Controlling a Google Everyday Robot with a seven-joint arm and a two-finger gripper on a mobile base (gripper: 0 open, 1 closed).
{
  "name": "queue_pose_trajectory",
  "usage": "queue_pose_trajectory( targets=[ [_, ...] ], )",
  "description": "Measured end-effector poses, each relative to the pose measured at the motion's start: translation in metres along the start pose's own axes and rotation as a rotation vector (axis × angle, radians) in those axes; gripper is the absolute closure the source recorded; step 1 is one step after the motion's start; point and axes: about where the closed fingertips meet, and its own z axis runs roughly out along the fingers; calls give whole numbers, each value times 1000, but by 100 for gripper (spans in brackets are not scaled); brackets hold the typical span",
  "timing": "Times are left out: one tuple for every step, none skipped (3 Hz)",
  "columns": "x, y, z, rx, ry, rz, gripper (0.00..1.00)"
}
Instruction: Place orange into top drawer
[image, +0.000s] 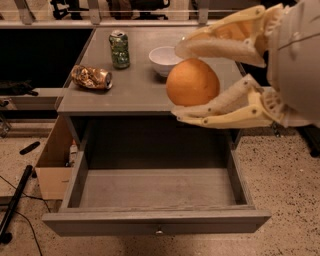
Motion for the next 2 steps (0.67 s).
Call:
queue_pose_trajectory(
  targets=[
    [34, -10, 51, -61, 32, 53, 100],
    [33, -9, 54, -69, 37, 46, 100]
  ],
)
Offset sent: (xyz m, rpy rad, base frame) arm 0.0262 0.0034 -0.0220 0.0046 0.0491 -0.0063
